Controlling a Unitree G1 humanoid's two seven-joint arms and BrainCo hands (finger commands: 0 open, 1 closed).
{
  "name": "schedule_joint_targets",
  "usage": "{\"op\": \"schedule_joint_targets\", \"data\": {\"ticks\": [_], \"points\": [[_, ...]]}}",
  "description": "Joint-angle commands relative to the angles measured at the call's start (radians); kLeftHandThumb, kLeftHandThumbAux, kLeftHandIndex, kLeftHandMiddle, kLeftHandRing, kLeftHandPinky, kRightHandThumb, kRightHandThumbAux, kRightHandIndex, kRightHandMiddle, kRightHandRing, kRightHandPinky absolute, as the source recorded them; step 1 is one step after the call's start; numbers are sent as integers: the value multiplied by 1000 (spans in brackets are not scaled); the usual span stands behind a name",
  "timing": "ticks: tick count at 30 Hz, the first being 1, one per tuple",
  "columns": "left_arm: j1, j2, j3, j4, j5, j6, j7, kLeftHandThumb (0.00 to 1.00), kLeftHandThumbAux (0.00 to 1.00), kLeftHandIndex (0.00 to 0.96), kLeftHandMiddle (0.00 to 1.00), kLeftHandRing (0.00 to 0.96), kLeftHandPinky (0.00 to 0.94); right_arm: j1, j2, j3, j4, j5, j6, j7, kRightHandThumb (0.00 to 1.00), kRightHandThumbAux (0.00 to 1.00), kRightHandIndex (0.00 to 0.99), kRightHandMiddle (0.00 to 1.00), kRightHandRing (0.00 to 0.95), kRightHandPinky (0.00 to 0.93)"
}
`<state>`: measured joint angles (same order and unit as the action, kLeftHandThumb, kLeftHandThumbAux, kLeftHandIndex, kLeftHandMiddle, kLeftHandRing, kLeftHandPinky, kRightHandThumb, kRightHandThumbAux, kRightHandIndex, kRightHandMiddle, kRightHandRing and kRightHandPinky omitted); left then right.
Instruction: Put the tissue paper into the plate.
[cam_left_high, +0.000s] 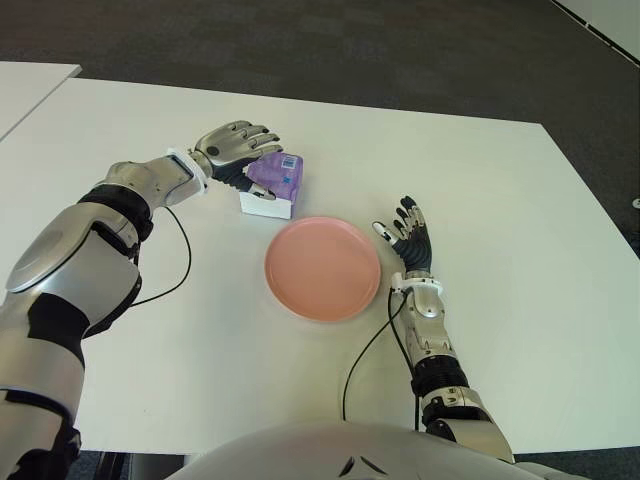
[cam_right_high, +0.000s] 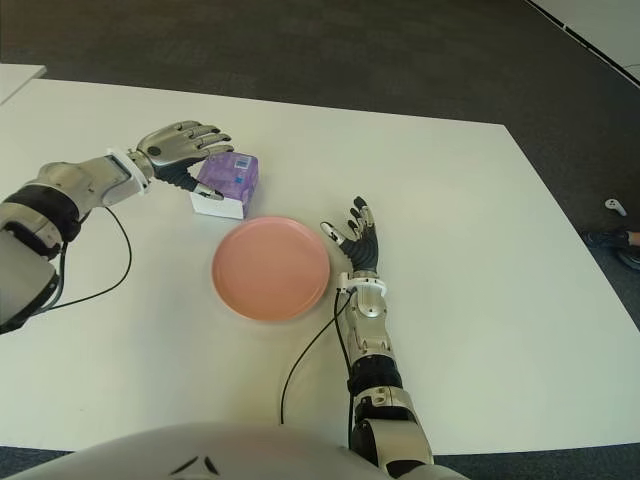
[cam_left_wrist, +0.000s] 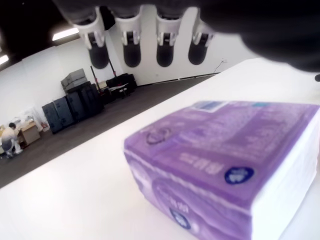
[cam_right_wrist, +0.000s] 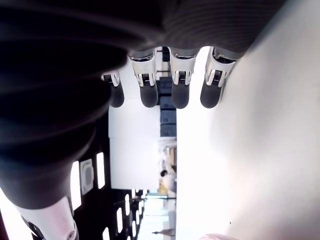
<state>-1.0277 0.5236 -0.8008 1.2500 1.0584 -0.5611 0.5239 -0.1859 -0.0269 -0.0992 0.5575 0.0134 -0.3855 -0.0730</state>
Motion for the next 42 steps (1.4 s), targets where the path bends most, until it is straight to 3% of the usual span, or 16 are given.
{"op": "schedule_joint_targets", "data": {"ticks": [1, 19, 42], "points": [[21, -10, -5, 14, -11, -2, -37, 404, 90, 0, 0, 0, 0, 51, 9, -2, 31, 8, 53, 6, 171, 783, 84, 93, 74, 106], [21, -30, -100, 45, 45, 17, -89, 441, 93, 0, 0, 0, 0, 61, 13, -3, 15, 10, 62, 3, 168, 766, 105, 99, 79, 113], [29, -37, -118, 51, 35, 22, -82, 421, 110, 0, 0, 0, 0, 63, 11, 1, 8, 0, 64, -1, 138, 760, 99, 93, 71, 103]]}}
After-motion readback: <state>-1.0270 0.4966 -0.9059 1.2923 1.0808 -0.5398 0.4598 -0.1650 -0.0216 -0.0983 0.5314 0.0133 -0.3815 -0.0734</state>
